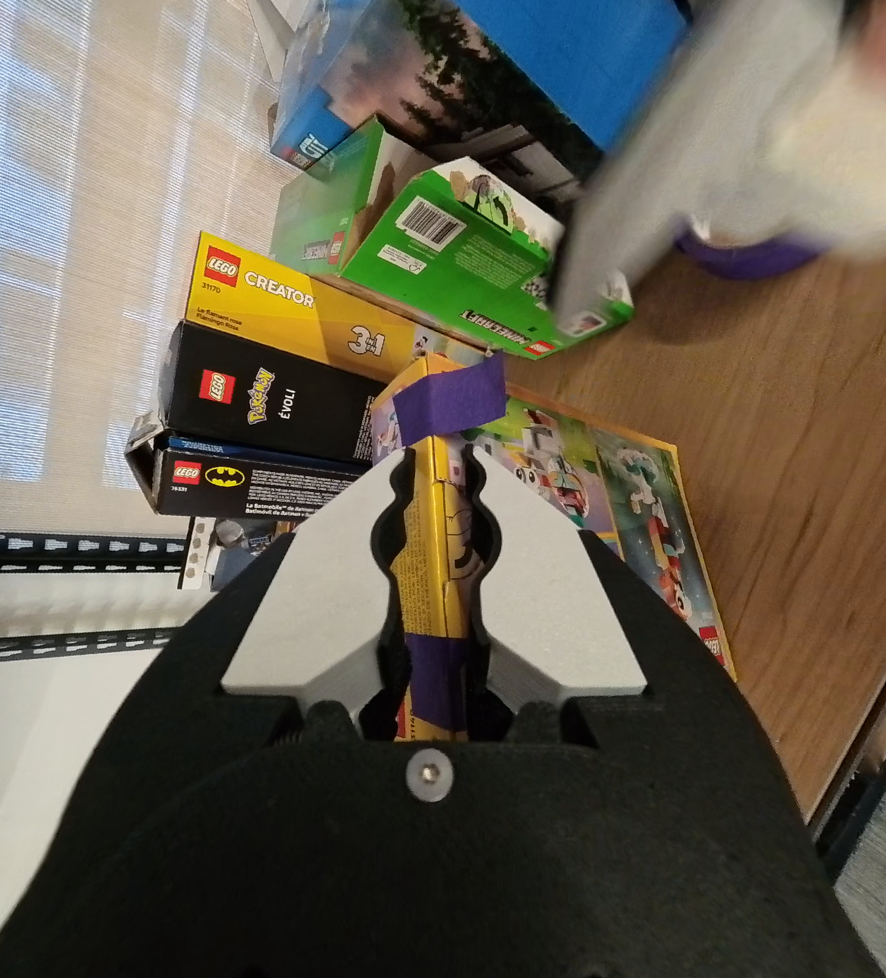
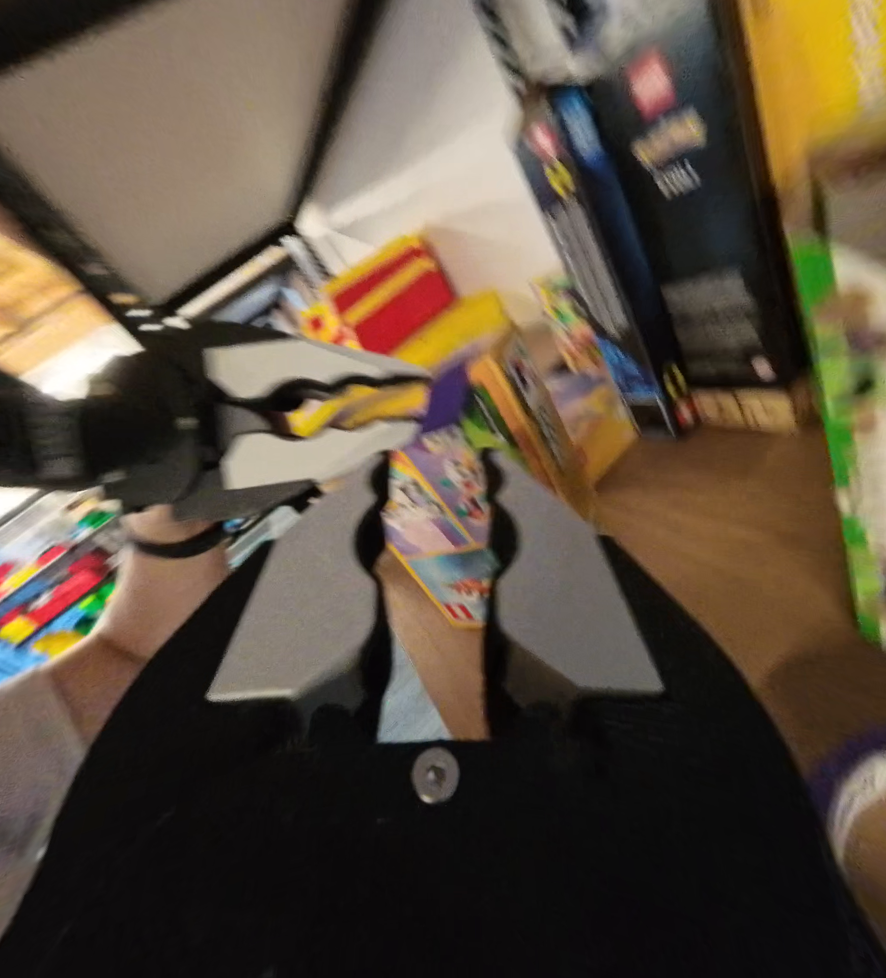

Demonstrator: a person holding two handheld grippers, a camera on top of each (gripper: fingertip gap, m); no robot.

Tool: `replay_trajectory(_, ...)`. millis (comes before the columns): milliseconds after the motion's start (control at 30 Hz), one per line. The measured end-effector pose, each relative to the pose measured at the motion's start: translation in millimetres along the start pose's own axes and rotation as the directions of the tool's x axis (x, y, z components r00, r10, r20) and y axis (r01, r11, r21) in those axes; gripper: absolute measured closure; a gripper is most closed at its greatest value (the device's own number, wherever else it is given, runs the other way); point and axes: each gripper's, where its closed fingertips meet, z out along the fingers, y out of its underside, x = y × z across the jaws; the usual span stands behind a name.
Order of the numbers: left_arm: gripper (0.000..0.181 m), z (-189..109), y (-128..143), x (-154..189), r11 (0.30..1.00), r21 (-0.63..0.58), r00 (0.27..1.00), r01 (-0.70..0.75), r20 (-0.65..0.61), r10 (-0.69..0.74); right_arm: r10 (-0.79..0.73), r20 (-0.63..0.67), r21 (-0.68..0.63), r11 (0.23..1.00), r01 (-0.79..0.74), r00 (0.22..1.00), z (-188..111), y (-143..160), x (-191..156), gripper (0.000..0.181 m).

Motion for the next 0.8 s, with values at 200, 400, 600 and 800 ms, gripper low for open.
replay_trajectory(200,0.164,0.1,-0.1,-0.3,0.998,0.048,0.999,0.038,0.005,-0.038,-0.105,0.268,0.022,0.994,0.103,0.958,3.2,-40.6,-17.7,0.181)
replay_trajectory(400,0.164,0.4,0.6,-0.7,0.996,0.077,0.999,0.037,0.026,-0.039,-0.399,0.177,0.023,0.916,0.402,0.900,37.8,-42.5,-1.0,0.181)
replay_trajectory(600,0.164,0.4,2.1,-1.1,0.994,0.104,0.999,-0.025,0.022,0.023,-0.376,0.221,-0.214,0.882,0.420,0.900,62.2,-22.5,10.2,0.181)
replay_trajectory(800,0.163,-2.3,3.2,-0.6,0.986,0.163,0.999,-0.035,-0.013,0.038,-0.387,0.217,-0.261,0.861,0.436,0.896,63.1,-14.4,9.2,0.181)
